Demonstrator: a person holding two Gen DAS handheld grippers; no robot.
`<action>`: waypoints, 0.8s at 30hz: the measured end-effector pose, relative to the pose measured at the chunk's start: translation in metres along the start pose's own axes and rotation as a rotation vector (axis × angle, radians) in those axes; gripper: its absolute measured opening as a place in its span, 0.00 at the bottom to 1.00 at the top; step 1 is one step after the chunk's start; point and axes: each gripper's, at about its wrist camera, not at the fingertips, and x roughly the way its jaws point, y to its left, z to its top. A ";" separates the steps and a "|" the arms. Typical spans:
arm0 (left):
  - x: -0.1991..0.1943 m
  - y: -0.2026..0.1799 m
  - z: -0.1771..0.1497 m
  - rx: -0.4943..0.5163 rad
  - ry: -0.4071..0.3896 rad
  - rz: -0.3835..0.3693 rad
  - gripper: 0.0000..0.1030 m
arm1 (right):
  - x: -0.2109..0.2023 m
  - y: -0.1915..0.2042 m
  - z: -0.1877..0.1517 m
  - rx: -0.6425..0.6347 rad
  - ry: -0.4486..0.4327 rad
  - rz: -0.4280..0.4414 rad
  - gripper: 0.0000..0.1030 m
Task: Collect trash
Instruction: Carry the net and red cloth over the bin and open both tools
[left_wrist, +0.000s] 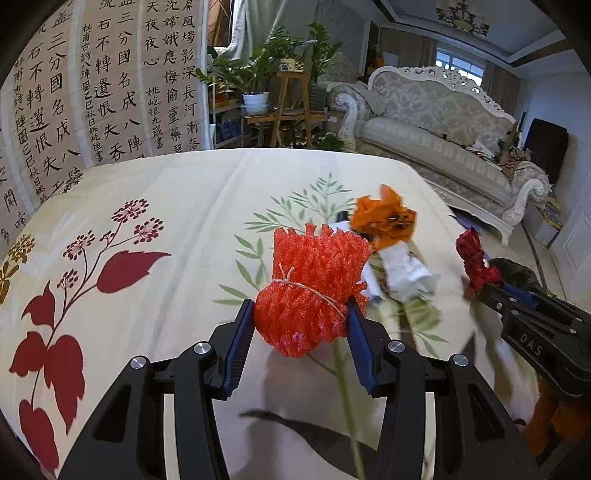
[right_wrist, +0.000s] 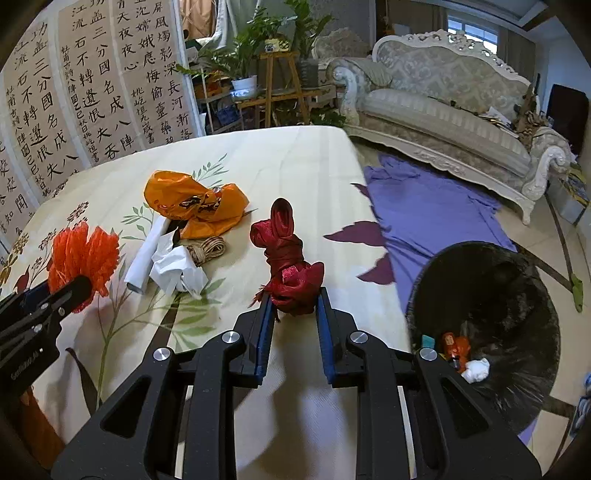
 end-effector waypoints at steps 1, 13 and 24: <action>-0.003 -0.004 -0.001 0.001 -0.005 -0.010 0.47 | -0.004 -0.002 -0.002 0.003 -0.006 -0.004 0.21; -0.023 -0.068 -0.008 0.089 -0.045 -0.127 0.47 | -0.046 -0.049 -0.017 0.076 -0.064 -0.095 0.21; -0.018 -0.143 -0.007 0.207 -0.061 -0.225 0.47 | -0.070 -0.114 -0.033 0.181 -0.098 -0.194 0.21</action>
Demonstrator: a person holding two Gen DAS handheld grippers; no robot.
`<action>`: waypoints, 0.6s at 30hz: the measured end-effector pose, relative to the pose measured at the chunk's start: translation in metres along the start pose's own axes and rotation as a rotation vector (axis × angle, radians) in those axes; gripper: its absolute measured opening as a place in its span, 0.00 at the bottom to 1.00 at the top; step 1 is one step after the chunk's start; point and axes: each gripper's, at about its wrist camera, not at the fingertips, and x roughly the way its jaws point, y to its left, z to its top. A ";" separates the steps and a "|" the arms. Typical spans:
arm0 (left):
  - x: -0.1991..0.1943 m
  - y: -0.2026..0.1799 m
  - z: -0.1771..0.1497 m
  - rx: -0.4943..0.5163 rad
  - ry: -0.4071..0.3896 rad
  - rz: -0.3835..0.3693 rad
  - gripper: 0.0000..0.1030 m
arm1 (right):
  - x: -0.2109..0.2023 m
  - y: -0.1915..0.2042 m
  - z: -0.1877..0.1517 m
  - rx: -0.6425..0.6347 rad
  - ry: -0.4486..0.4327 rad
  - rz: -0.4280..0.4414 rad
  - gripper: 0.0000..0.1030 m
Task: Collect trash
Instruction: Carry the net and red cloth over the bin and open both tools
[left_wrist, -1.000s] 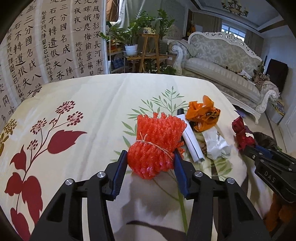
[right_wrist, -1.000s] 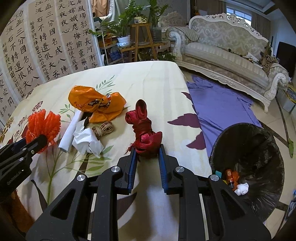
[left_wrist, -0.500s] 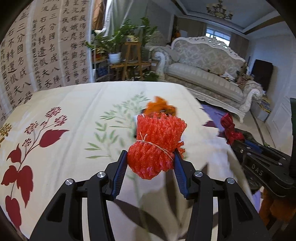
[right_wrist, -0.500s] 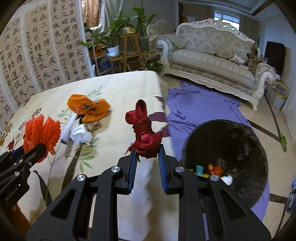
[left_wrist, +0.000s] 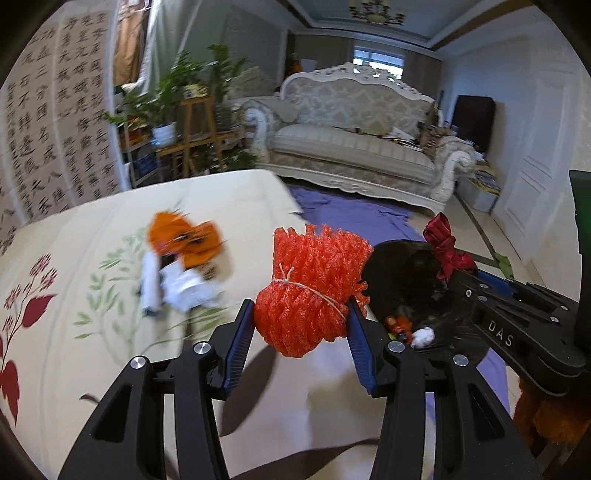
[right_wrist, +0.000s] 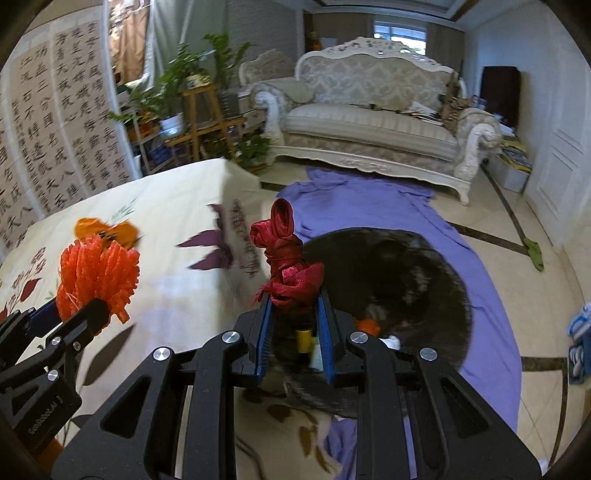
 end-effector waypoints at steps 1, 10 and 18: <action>0.003 -0.007 0.002 0.010 0.002 -0.009 0.47 | 0.000 -0.005 0.000 0.009 -0.002 -0.007 0.21; 0.038 -0.052 0.016 0.072 0.022 -0.041 0.47 | 0.011 -0.051 0.000 0.073 -0.004 -0.051 0.21; 0.068 -0.074 0.024 0.108 0.045 -0.057 0.47 | 0.031 -0.077 0.003 0.112 0.012 -0.070 0.21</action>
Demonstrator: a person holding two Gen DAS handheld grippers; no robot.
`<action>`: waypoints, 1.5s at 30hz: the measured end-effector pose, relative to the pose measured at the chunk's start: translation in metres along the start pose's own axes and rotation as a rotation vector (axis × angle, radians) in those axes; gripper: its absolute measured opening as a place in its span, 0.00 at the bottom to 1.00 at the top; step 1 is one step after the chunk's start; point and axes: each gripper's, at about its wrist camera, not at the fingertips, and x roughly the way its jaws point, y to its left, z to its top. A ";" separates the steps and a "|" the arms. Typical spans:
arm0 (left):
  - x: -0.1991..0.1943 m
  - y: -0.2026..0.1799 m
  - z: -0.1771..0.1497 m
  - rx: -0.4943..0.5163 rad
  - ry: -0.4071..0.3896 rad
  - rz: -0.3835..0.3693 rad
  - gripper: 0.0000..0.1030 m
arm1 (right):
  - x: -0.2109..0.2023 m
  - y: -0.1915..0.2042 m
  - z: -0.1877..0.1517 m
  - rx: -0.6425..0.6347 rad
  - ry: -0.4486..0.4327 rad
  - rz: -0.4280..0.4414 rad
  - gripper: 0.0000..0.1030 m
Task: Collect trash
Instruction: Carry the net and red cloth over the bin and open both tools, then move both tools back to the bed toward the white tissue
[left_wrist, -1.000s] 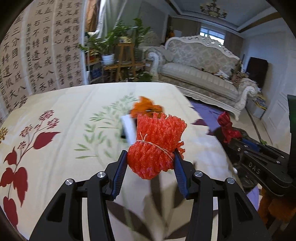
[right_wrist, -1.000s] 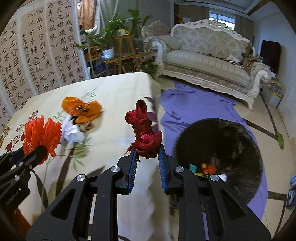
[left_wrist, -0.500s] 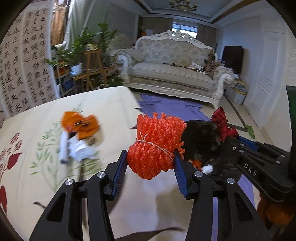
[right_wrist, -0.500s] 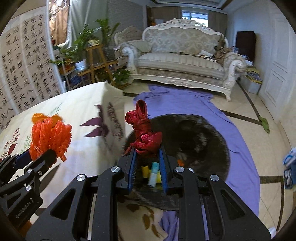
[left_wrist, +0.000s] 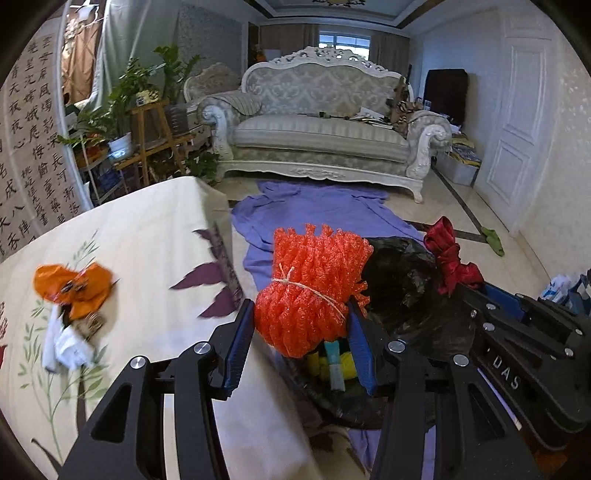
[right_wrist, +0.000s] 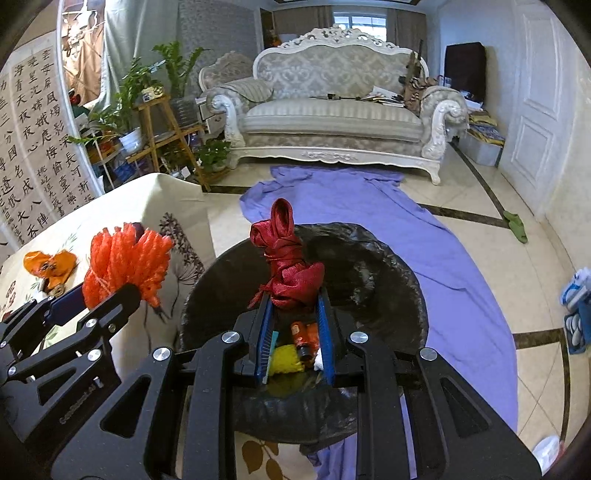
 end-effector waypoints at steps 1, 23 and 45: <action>0.004 -0.002 0.002 0.008 0.002 -0.010 0.48 | 0.003 -0.002 0.001 0.005 0.001 0.000 0.22; -0.007 0.021 -0.002 -0.035 0.006 0.103 0.72 | 0.006 -0.007 -0.004 0.044 0.007 -0.014 0.46; -0.083 0.167 -0.050 -0.244 0.005 0.373 0.73 | -0.010 0.137 -0.008 -0.165 0.020 0.212 0.47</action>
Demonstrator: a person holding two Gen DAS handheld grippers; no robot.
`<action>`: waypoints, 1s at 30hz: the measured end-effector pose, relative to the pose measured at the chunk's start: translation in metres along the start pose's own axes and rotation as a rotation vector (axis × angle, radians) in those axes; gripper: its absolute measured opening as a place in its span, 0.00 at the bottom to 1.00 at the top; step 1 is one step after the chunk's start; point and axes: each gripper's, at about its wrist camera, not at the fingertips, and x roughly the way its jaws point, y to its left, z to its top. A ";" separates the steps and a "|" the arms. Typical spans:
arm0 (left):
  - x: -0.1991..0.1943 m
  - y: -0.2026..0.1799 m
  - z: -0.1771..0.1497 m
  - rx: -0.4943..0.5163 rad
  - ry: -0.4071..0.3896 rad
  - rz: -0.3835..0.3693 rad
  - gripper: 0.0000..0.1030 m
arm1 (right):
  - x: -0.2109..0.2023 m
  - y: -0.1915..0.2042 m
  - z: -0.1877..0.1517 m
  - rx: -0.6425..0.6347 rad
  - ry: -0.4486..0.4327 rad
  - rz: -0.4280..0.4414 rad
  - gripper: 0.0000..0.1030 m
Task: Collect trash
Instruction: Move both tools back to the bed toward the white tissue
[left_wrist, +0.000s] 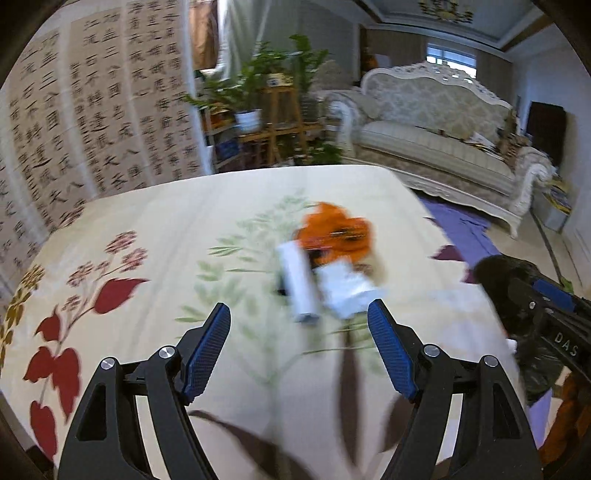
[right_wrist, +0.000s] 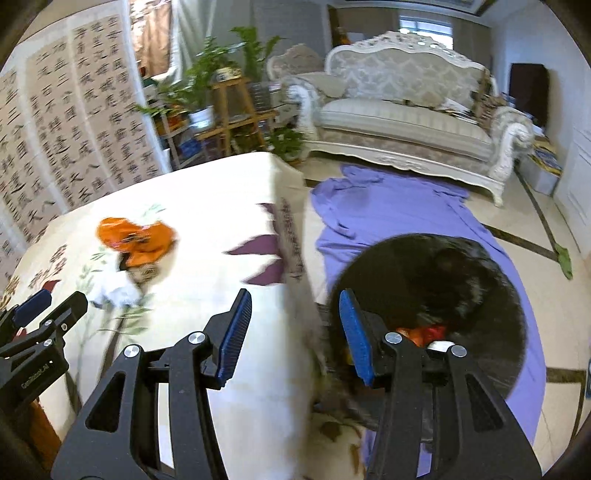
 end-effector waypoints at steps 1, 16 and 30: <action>0.000 0.007 -0.001 -0.007 0.001 0.013 0.73 | 0.001 0.007 0.001 -0.011 0.002 0.010 0.47; 0.010 0.100 -0.024 -0.140 0.059 0.142 0.73 | 0.021 0.114 0.009 -0.185 0.040 0.153 0.47; 0.016 0.117 -0.024 -0.177 0.073 0.130 0.74 | 0.048 0.146 0.001 -0.263 0.119 0.169 0.30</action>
